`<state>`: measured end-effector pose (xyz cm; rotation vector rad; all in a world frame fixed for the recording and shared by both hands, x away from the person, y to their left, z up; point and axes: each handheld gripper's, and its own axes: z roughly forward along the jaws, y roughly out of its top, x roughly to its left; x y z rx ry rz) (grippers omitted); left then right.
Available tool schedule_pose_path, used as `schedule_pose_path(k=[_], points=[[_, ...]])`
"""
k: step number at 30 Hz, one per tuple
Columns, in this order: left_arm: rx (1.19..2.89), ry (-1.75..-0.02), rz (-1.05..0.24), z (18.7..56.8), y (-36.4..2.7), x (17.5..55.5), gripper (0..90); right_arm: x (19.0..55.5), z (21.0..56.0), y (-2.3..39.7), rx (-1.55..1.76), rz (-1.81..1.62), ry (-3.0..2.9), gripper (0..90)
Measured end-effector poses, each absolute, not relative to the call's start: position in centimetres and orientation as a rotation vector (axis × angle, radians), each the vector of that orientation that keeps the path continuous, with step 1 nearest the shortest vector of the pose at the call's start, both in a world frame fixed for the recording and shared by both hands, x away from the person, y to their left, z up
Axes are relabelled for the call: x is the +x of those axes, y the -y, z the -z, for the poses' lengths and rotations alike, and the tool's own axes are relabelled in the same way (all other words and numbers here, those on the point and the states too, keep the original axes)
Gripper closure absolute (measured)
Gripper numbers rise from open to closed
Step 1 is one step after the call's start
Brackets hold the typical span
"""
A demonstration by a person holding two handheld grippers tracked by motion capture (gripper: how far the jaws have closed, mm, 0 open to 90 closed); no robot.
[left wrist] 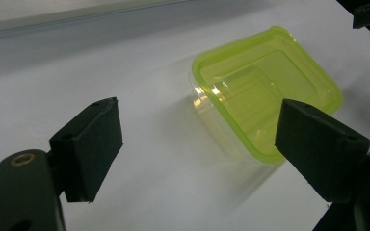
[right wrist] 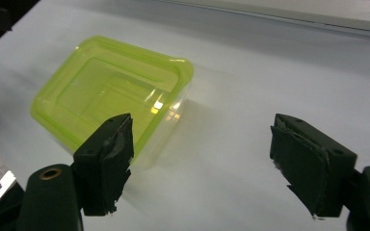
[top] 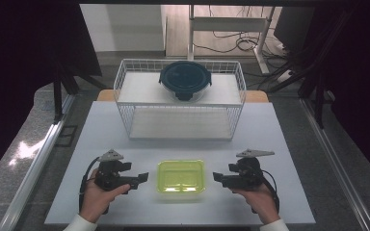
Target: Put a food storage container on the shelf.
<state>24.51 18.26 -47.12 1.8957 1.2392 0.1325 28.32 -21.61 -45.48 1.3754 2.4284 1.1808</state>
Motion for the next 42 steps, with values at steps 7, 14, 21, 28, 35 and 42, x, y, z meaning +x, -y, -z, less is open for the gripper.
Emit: schedule_pose_path(k=[7,14,21,28,35,42], points=[[1.905,-1.252,-0.084,47.6,-17.6,24.7,14.9,28.0,45.7,20.9,1.388,-1.228,-2.471,24.7],[1.898,-1.258,-0.07,48.0,-17.1,25.0,15.2,28.0,45.9,20.1,1.409,-1.229,-2.483,25.1],[1.859,-1.285,-0.012,48.4,-16.8,25.6,17.7,28.2,46.5,19.0,1.409,-1.224,-2.492,29.8],[1.835,-1.328,0.094,49.3,-15.8,27.2,22.7,29.1,47.6,17.8,1.474,-1.229,-2.538,32.5],[1.81,-1.345,0.206,50.1,-15.6,28.4,29.7,30.0,48.3,17.4,1.564,-1.234,-2.534,35.0],[1.8,-1.353,0.289,50.8,-14.8,28.9,36.4,30.7,48.8,17.1,1.64,-1.275,-2.529,39.3]])
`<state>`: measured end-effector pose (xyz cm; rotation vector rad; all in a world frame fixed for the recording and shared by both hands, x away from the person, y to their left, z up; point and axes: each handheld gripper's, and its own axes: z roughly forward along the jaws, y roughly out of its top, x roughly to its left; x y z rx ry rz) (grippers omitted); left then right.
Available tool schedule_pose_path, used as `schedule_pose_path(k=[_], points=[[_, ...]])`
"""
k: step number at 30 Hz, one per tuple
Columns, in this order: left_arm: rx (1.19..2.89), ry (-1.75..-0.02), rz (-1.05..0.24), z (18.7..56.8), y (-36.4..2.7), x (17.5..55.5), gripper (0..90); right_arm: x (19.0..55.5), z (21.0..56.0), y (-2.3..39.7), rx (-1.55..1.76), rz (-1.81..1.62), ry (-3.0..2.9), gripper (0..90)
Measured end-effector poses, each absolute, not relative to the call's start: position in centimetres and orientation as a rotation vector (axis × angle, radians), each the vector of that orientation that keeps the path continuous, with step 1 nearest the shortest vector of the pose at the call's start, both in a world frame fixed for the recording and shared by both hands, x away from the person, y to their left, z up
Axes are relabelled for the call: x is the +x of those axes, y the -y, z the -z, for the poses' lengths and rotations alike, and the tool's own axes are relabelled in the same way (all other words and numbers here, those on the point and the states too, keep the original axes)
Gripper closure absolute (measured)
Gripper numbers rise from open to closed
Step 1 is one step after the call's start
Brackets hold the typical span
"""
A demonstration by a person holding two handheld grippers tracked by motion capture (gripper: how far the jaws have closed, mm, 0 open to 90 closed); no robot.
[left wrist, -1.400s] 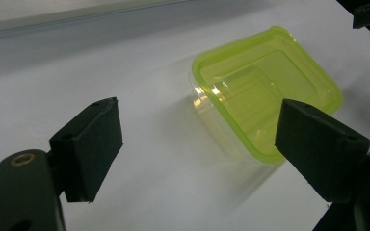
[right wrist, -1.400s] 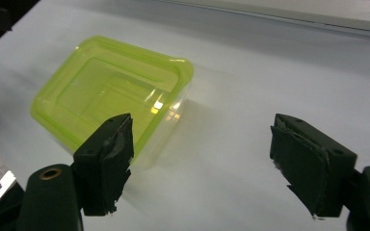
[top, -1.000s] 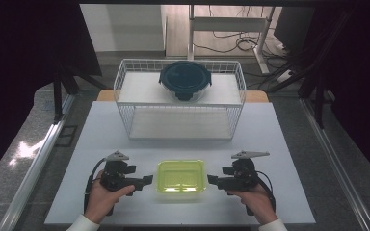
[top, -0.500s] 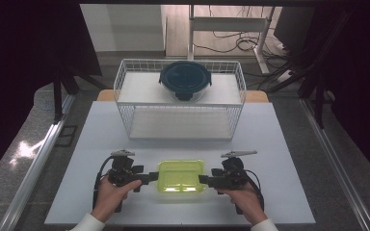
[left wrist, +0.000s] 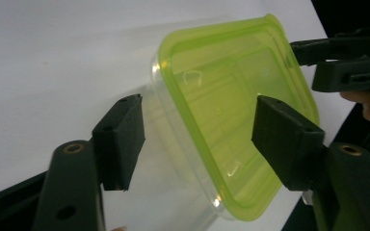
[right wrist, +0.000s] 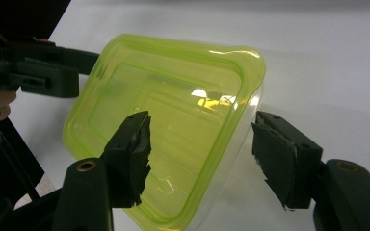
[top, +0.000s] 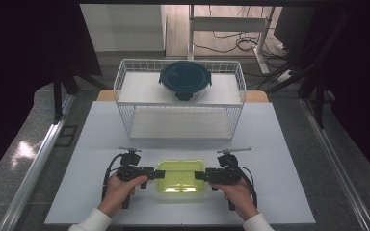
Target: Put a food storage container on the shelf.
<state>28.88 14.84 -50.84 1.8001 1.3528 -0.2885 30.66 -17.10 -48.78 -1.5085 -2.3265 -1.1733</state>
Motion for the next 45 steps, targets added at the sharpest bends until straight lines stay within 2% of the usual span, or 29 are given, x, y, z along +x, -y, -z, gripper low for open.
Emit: schedule_pose_path(k=[5,12,16,21,22,34,45], points=[[1.772,-1.367,0.339,51.4,-14.9,28.8,39.8,30.8,49.3,17.5,-1.538,1.158,2.291,40.6],[1.734,-1.362,0.425,52.0,-14.9,28.8,51.8,31.0,50.3,17.6,-1.534,1.152,2.208,46.3],[1.729,-1.379,0.424,52.1,-15.1,28.8,63.1,31.1,50.6,17.8,-1.544,1.151,2.142,56.9],[1.711,-1.4,0.402,51.9,-15.2,28.6,72.9,30.9,50.5,18.2,-1.555,1.161,2.105,62.8],[1.711,-1.402,0.394,51.8,-15.2,28.5,74.3,30.7,50.3,18.2,-1.562,1.154,2.106,66.8],[1.73,-1.301,0.284,49.1,-15.3,27.0,76.9,29.6,48.6,18.3,-1.518,1.226,2.194,73.9],[1.717,-1.228,0.191,46.5,-15.5,25.8,77.6,28.7,45.7,18.6,-1.424,1.358,2.249,75.3]])
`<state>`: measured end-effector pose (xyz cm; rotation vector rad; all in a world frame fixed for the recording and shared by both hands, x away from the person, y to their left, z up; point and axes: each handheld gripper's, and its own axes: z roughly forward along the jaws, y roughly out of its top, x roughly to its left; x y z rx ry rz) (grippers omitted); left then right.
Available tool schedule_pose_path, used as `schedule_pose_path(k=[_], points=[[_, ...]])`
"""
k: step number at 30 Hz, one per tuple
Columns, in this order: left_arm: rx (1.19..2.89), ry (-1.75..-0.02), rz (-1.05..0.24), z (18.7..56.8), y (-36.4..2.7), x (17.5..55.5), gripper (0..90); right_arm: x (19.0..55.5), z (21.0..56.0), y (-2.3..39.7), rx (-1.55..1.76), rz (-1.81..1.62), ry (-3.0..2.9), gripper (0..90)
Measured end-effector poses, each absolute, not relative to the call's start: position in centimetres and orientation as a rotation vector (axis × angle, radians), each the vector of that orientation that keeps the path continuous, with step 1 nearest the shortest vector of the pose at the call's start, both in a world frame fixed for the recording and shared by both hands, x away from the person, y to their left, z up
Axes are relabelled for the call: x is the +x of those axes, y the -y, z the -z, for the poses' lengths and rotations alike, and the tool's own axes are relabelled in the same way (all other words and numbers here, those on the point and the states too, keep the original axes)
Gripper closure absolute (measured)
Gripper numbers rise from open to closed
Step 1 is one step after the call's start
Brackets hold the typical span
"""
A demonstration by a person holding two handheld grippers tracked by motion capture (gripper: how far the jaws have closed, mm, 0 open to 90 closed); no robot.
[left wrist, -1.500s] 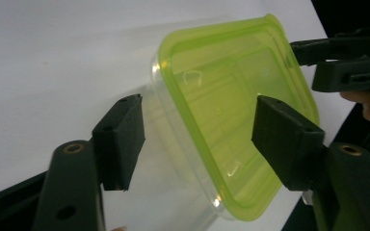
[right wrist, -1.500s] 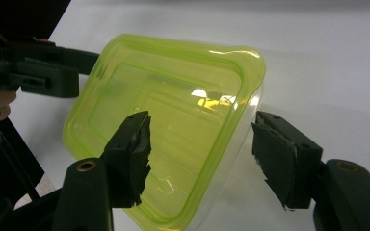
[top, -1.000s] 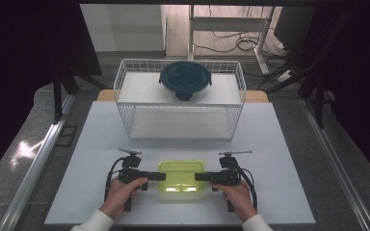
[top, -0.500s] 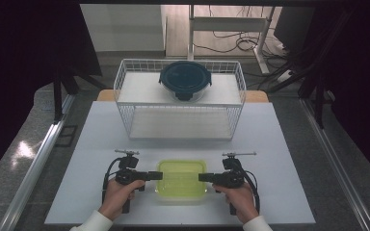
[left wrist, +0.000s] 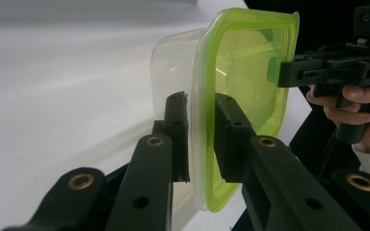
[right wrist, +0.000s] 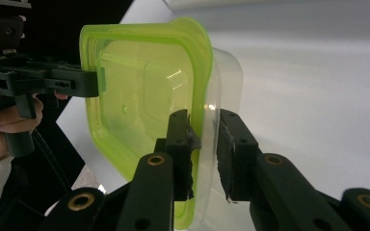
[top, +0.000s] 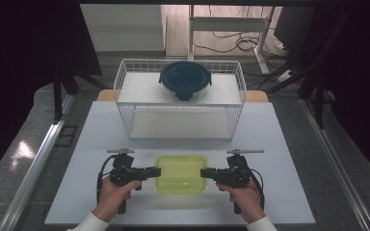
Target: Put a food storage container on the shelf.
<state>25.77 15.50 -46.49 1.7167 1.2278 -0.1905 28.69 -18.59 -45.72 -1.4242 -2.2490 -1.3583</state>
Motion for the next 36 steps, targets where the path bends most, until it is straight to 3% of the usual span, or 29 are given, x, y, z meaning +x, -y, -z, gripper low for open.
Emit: schedule_pose_path(k=[22,36], points=[[1.68,-1.181,0.159,43.1,-16.3,28.1,79.1,30.3,40.2,18.0,-1.312,1.485,2.376,75.1],[1.7,-1.125,0.088,39.1,-15.7,28.6,78.6,30.9,37.7,18.6,-1.308,1.543,2.388,76.1]])
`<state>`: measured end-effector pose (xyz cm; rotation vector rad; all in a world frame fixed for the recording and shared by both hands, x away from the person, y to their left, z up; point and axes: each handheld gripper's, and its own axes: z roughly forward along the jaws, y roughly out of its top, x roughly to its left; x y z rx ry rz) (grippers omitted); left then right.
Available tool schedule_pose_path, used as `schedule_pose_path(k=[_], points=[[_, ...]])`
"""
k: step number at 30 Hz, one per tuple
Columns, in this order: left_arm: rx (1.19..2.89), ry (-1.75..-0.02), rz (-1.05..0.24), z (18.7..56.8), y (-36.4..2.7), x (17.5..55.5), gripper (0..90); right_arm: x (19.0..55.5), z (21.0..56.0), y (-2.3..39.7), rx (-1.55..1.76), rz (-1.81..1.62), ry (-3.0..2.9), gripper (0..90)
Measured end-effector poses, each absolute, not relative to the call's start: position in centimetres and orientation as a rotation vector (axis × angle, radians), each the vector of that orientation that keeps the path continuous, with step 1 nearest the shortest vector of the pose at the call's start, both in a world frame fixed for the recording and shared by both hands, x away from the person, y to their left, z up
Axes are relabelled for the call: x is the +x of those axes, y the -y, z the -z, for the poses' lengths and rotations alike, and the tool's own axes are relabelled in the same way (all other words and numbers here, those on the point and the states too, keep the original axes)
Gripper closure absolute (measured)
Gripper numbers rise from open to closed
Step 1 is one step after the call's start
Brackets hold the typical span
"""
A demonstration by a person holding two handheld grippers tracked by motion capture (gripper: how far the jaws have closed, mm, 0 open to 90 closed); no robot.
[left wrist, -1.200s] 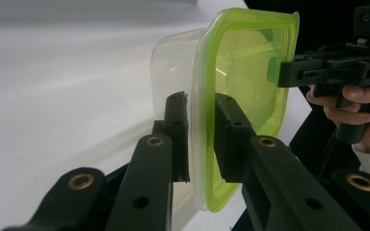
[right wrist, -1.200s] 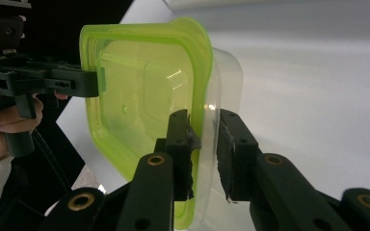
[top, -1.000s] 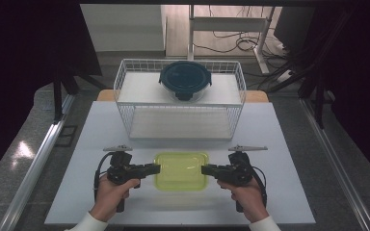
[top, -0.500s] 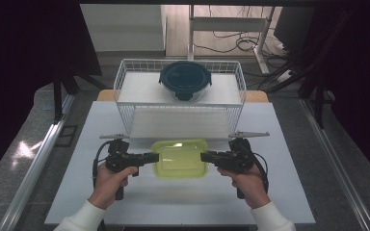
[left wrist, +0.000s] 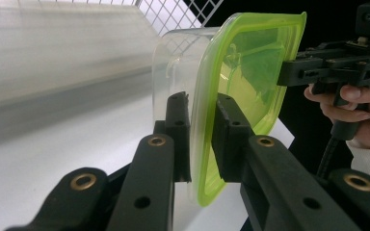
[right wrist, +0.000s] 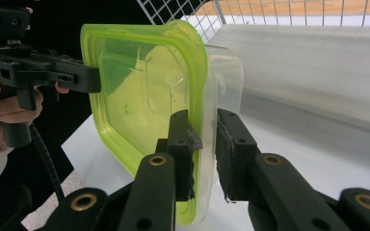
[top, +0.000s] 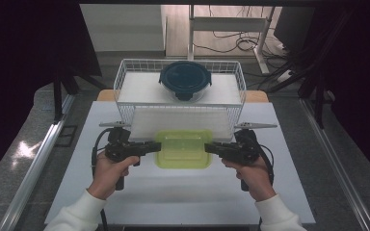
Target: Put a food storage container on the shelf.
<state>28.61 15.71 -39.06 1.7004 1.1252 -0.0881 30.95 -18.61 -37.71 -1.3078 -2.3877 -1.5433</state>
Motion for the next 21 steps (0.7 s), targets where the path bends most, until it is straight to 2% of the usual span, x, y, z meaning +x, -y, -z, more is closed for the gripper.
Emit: schedule_pose_path(k=[21], points=[[1.678,-1.051,0.001,32.5,-16.3,31.2,78.2,33.9,31.4,18.2,-1.249,1.663,2.403,76.3]])
